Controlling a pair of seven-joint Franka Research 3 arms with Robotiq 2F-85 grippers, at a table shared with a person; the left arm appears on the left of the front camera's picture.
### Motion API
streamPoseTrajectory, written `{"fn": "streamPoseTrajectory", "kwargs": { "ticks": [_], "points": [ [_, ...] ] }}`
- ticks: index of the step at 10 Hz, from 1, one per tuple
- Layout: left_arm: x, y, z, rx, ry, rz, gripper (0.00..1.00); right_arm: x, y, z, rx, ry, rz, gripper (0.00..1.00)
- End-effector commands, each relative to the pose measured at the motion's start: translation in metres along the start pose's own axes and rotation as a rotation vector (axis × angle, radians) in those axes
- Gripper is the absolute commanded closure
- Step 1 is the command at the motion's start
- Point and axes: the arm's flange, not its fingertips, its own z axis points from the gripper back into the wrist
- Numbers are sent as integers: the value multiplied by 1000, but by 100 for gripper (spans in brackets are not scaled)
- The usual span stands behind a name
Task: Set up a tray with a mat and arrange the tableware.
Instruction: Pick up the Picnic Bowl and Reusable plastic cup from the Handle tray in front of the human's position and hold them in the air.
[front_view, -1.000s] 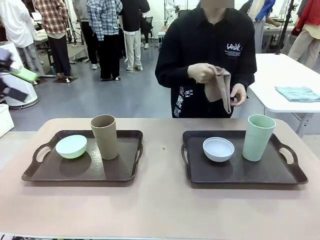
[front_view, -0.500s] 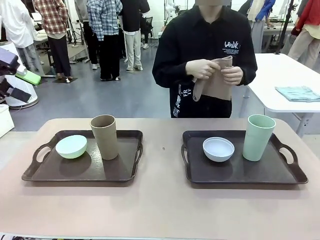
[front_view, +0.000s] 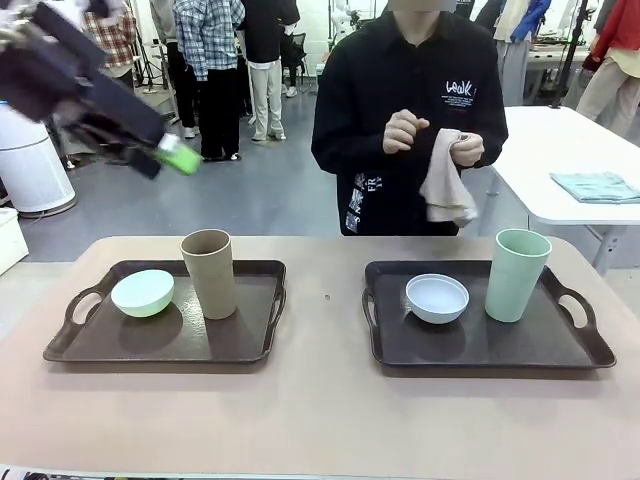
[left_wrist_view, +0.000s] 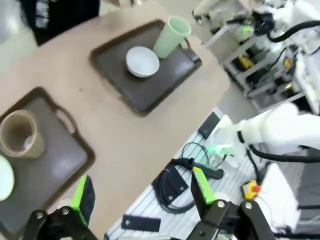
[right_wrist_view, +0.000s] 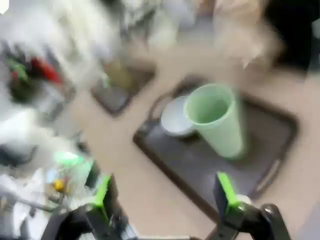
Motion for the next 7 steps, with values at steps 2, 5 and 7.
{"fn": "streamPoseTrajectory", "kwargs": {
  "ticks": [2, 5, 7],
  "points": [
    [-20, 28, 26, -22, -6, 62, 0, 12, -5, 16, 27, -106, -117, 0],
    [-20, 28, 26, -22, -6, 62, 0, 12, -5, 16, 27, -106, -117, 0],
    [9, 26, -2, 30, -34, 77, 0, 19, -22, 5, 102, -114, 136, 0]
  ]
}}
